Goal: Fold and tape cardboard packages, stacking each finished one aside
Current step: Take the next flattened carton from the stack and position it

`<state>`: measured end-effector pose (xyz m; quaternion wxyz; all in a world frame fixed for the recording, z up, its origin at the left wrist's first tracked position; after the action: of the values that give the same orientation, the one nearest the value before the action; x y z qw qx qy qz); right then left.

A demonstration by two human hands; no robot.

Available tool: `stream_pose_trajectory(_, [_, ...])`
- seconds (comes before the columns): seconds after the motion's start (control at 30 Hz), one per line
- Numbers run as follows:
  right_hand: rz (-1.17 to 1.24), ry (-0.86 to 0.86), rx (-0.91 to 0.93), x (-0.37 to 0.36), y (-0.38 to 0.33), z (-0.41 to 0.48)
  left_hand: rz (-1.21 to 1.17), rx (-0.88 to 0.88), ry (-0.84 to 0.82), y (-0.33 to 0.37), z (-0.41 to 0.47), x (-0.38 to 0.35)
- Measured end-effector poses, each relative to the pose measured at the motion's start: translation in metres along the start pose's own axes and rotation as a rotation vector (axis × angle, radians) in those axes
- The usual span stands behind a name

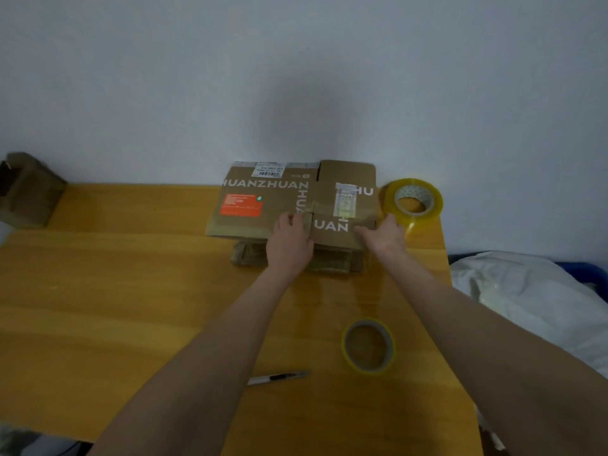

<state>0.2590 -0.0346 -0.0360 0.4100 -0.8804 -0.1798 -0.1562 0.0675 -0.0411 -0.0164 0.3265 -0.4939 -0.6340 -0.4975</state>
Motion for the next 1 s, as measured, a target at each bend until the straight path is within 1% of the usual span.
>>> stream_pose_trajectory(0.07, [0.078, -0.022, -0.027, -0.001, -0.002, 0.014, -0.016, 0.035, 0.030, -0.010, 0.013, 0.002])
stream_pose_trajectory(0.13, [0.122, -0.008, -0.042, 0.000, -0.005, 0.024, -0.027, 0.046, 0.054, -0.016, 0.023, 0.005])
stream_pose_trajectory(0.27, [0.183, -0.027, 0.001, 0.004, -0.018, 0.033, -0.077, 0.020, 0.065, -0.020, 0.031, 0.007])
stream_pose_trajectory(0.33, [0.376, -0.105, 0.039, 0.002, -0.025, 0.033, -0.135, 0.032, 0.065, -0.022, 0.030, 0.006])
stream_pose_trajectory(0.4, [0.537, -0.184, 0.076, 0.001, -0.028, 0.025, -0.206, 0.083, 0.107, -0.027, 0.027, 0.012])
stream_pose_trajectory(0.5, [0.612, -0.220, 0.139, 0.004, -0.020, 0.008, -0.301, 0.214, 0.236, -0.045, 0.019, 0.037])
stream_pose_trajectory(0.57, [0.681, -0.247, 0.149, 0.006, -0.006, -0.003, -0.344, 0.305, 0.332, -0.064, 0.010, 0.060])
stream_pose_trajectory(0.67, [0.720, -0.310, 0.186, 0.008, 0.014, -0.018, -0.464, 0.382, 0.401, -0.090, -0.008, 0.084])
stream_pose_trajectory(0.73, [0.733, -0.352, 0.209, 0.010, 0.025, -0.029, -0.582, 0.365, 0.414, -0.095, -0.024, 0.092])
stream_pose_trajectory(0.77, [0.733, -0.363, 0.215, 0.011, 0.030, -0.035, -0.647, 0.326, 0.413, -0.097, -0.032, 0.093])
stream_pose_trajectory(0.83, [0.721, -0.384, 0.220, 0.013, 0.038, -0.045, -0.786, 0.270, 0.374, -0.103, -0.047, 0.094])
stream_pose_trajectory(0.9, [0.674, -0.409, 0.216, 0.015, 0.041, -0.053, -0.808, 0.271, 0.328, -0.113, -0.062, 0.095])
stream_pose_trajectory(0.93, [0.621, -0.429, 0.218, 0.017, 0.041, -0.056, -0.819, 0.284, 0.303, -0.121, -0.070, 0.096])
stream_pose_trajectory(1.0, [0.497, -0.473, 0.209, 0.019, 0.035, -0.064, -0.934, 0.294, 0.234, -0.134, -0.086, 0.100])
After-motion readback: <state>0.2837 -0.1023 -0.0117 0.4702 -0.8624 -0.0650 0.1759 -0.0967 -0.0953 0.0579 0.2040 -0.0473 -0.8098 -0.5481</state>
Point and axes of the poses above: each hand's wrist, its own z-axis towards the middle knuckle, its own x-axis out of the back of the hand, y = z × x, the point moved 5 cm from there along z, towards the middle knuckle, and after that the axes turned 15 degrees about -y, right-handed, at the moved point
